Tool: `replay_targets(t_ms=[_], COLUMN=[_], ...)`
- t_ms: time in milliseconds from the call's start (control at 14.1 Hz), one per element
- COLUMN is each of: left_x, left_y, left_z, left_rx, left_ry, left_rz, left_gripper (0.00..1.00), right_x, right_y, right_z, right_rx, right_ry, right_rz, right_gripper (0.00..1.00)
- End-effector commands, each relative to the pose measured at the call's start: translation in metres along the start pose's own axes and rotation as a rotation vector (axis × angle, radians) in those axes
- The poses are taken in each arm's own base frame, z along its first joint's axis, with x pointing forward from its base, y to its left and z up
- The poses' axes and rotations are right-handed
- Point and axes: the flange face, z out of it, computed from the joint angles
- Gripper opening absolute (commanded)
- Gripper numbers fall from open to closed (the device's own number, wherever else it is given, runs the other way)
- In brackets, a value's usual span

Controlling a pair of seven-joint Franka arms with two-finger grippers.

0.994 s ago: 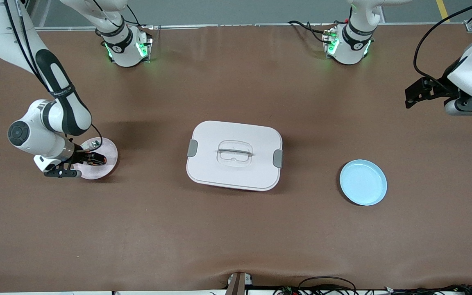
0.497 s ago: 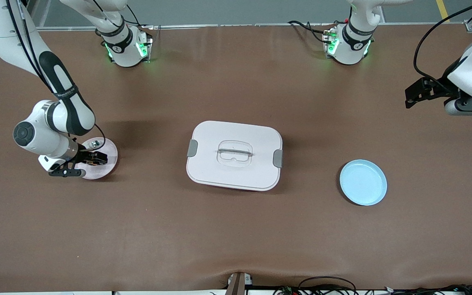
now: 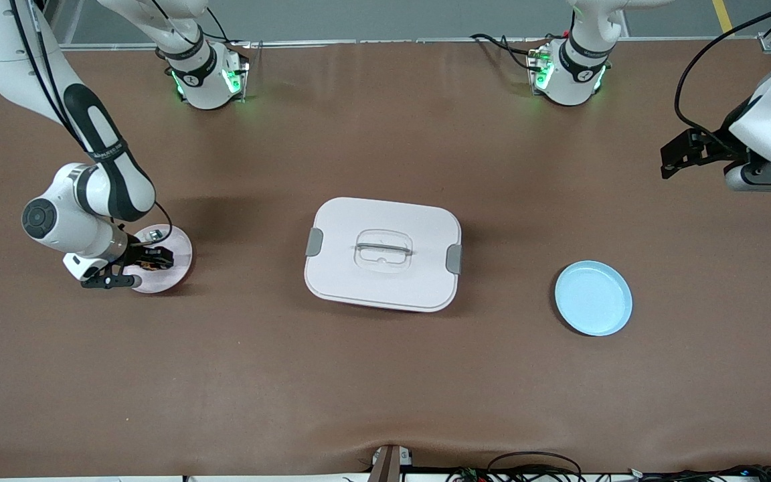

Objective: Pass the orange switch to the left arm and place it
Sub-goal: 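Close the right gripper on the black-and-orange switch, then lift the switch over the box while the left gripper reaches toward it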

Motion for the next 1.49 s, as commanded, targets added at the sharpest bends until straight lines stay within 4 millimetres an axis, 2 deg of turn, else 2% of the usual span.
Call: replay_targets(t_ms=[0,213,426,639,852,1065,1206,1348,1419], left_x=[0.000,0.001,0.003,0.004,0.003,0.003,0.001,-0.002,-0.004], left_y=[-0.003,-0.003,0.002,0.010,0.018,0.025,0.043,0.065,0.076], left_z=[0.000,0.002,0.002,0.002,-0.001,-0.001,-0.002,-0.006,-0.007], left_rx=[-0.011,-0.011,-0.019,-0.021,-0.027,-0.066,-0.068,-0.129,-0.168], left_ry=[0.007,0.003,0.004,0.007,0.014,0.011,0.014,0.022,0.018], left_rz=[0.010,0.010,0.017,0.021,0.029,0.034,0.064,0.092,0.107], left_gripper=[1.00,1.00,1.00,1.00,1.00,1.00,1.00,1.00,1.00], right_x=[-0.002,0.001,0.016,0.030,0.045,0.053,0.055,0.059,0.061], right_y=[0.002,-0.002,-0.013,-0.024,-0.062,-0.104,-0.135,-0.161,-0.180], right_z=[-0.001,-0.010,-0.040,-0.072,-0.110,-0.134,-0.146,-0.161,-0.168], right_rx=[0.011,0.025,0.139,0.169,0.167,0.179,0.235,0.248,0.254], right_ry=[0.004,-0.022,-0.084,-0.145,-0.206,-0.242,-0.265,-0.278,-0.284], right_rz=[0.001,0.007,0.079,0.156,0.257,0.339,0.410,0.479,0.512], right_gripper=[0.00,0.00,0.00,0.00,0.00,0.00,0.00,0.00,0.00])
